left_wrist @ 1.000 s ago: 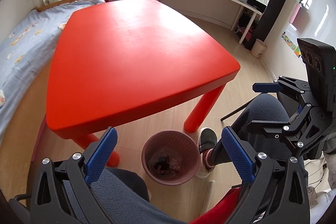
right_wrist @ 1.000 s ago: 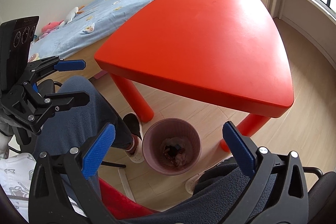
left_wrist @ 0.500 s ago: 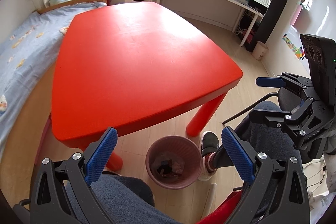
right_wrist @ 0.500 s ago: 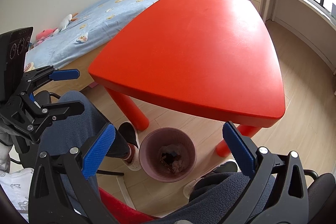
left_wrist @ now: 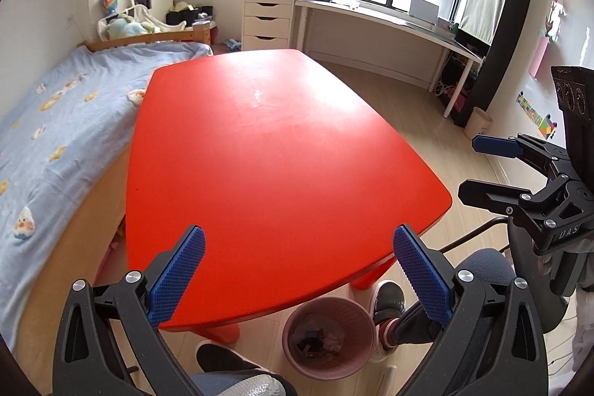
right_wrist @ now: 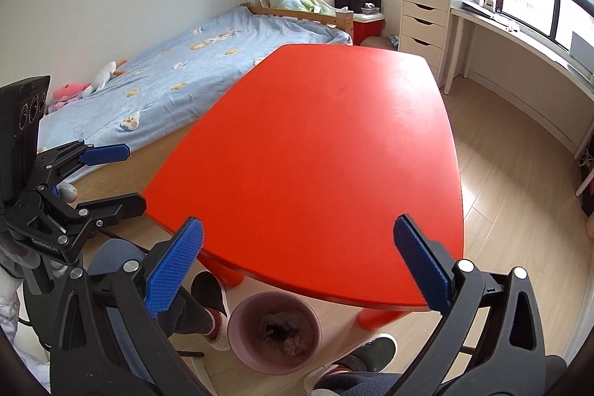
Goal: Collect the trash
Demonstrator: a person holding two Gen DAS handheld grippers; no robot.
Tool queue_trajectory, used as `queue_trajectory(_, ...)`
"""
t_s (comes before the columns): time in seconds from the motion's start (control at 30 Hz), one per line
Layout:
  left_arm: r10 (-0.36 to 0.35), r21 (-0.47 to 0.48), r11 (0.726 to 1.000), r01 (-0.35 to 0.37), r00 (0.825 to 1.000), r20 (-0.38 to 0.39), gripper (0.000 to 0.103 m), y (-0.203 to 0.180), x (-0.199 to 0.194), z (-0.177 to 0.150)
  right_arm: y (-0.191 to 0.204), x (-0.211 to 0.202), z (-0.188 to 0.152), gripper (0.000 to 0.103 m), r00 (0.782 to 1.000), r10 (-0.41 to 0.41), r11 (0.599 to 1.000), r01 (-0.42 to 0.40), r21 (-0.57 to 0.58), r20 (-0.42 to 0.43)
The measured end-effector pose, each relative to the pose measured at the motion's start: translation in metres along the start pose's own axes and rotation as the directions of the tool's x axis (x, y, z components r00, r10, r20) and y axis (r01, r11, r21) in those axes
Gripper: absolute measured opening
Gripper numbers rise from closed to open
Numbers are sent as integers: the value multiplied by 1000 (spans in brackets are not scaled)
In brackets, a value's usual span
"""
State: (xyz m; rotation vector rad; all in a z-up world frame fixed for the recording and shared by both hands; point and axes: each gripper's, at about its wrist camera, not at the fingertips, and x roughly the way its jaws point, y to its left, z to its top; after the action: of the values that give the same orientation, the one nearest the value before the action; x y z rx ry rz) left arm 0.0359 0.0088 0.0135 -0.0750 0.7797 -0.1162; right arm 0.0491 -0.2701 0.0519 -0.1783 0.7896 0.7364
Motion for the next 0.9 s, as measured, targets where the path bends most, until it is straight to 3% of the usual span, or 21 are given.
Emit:
queue_trajectory(0.2,-32,-39,999,32,999,-4,97,6,3,6,-2,0,8,100,1000,7,1000,-7,1,10)
queue_trajectory(0.9,-9,-59,998,9,1000,3,97,9,0,5,3,6,9,100,1000,13,1000,-13,5,-1)
